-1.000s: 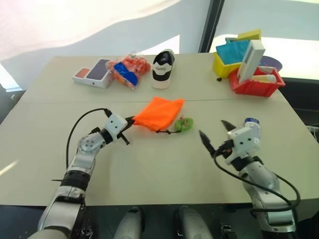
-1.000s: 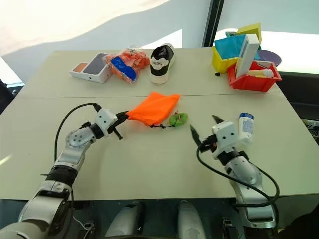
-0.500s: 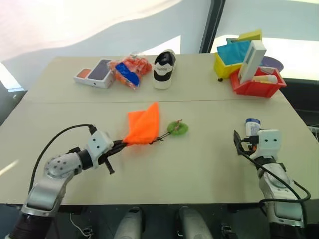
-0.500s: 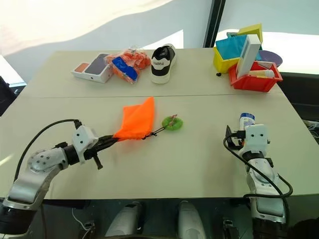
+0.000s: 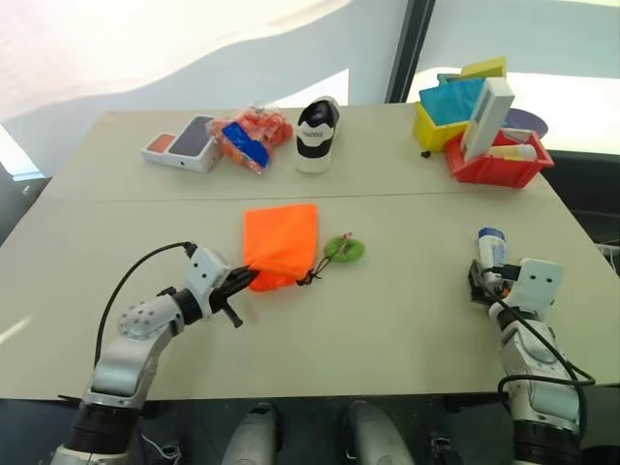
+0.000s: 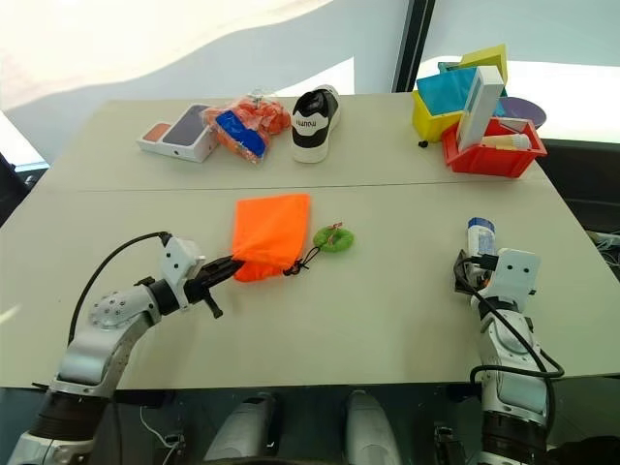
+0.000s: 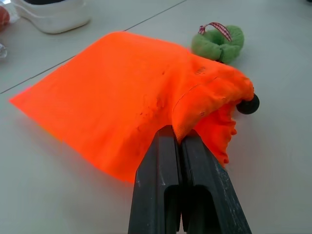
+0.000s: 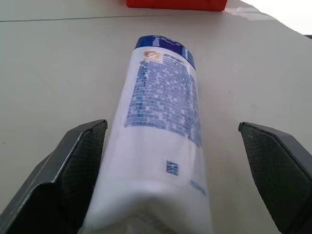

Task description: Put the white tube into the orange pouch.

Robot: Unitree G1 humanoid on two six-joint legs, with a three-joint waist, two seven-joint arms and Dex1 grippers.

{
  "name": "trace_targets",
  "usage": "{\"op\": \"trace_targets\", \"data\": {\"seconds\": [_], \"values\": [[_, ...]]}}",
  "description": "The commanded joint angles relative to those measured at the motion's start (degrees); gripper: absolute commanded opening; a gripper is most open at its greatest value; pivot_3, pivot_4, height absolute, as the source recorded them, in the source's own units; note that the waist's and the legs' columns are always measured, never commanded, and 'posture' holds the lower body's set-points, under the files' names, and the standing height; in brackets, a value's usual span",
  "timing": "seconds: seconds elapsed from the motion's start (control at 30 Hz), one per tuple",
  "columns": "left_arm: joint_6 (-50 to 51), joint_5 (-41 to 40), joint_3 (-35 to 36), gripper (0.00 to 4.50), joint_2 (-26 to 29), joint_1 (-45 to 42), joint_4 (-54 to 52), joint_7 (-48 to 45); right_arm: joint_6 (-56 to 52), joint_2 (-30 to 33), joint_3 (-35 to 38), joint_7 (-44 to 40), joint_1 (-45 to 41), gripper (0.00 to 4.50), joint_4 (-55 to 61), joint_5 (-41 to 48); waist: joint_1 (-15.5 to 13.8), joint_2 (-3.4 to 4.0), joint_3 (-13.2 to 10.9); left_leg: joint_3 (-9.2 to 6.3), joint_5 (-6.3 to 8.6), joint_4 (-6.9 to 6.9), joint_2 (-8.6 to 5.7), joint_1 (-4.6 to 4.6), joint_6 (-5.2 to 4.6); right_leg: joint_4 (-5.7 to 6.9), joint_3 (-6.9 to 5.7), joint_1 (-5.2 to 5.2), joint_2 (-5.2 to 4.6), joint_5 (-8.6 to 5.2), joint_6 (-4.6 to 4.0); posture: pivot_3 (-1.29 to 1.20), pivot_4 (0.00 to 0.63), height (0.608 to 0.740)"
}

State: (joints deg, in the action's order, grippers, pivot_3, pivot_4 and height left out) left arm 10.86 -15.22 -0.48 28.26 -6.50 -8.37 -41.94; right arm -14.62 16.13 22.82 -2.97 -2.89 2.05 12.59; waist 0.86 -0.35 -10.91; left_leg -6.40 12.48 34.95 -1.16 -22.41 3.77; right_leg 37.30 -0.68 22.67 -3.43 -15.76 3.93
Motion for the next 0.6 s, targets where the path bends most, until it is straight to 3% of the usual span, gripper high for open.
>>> {"op": "trace_targets", "data": {"seconds": [0.03, 0.13, 0.23, 0.43, 0.6], "values": [[-1.39, -0.01, 0.5, 0.02, -0.11, -0.6, -0.04, -0.09, 0.93, -0.29, 1.22, 0.04, -0.87, 4.5, 0.81, 1.39, -0.01, 0.0, 0.0, 0.01, 0.0, 0.0, 0.0, 0.0, 0.0, 0.0, 0.01, 0.0, 0.0, 0.0, 0.0, 0.0, 0.15, 0.74], [-2.07, 0.07, 0.54, 0.0, -0.09, -0.31, 0.5, -0.46, 1.03, -0.72, 1.43, -0.13, -1.04, 3.68, 0.74, 2.33, -0.03, 0.0, 0.0, 0.01, 0.0, 0.0, 0.0, 0.0, 0.0, 0.01, 0.01, 0.0, 0.0, 0.0, 0.0, 0.0, 0.15, 0.74], [-2.62, -0.08, 0.81, 0.0, -0.09, 0.09, 0.72, -0.58, 1.08, -1.07, 0.94, -0.7, -1.27, 2.14, 1.68, 3.31, -0.06, 0.0, 0.0, 0.02, 0.0, 0.0, 0.0, 0.0, 0.0, 0.0, 0.02, 0.0, 0.0, 0.0, 0.0, 0.0, 0.15, 0.74], [-2.06, -1.0, 1.33, 0.0, -0.28, 0.66, 0.31, -0.43, 2.57, -0.22, -1.8, -3.71, -0.59, 2.14, 4.69, 3.05, 0.01, 0.0, 0.0, 0.06, 0.0, 0.0, 0.01, 0.0, 0.0, 0.0, 0.07, 0.03, 0.0, -0.05, -0.09, 0.0, 0.15, 0.74], [-0.24, -2.43, 2.03, 0.0, -0.05, -0.69, 0.62, -0.63, 0.96, 5.89, -15.55, -22.74, 3.97, 2.14, 19.43, 8.27, 0.23, 0.04, -0.03, 0.09, 0.04, -0.02, 0.03, -0.01, -0.07, 0.01, 0.1, 0.08, 0.04, -0.01, 0.01, 0.0, 0.15, 0.74]]}}
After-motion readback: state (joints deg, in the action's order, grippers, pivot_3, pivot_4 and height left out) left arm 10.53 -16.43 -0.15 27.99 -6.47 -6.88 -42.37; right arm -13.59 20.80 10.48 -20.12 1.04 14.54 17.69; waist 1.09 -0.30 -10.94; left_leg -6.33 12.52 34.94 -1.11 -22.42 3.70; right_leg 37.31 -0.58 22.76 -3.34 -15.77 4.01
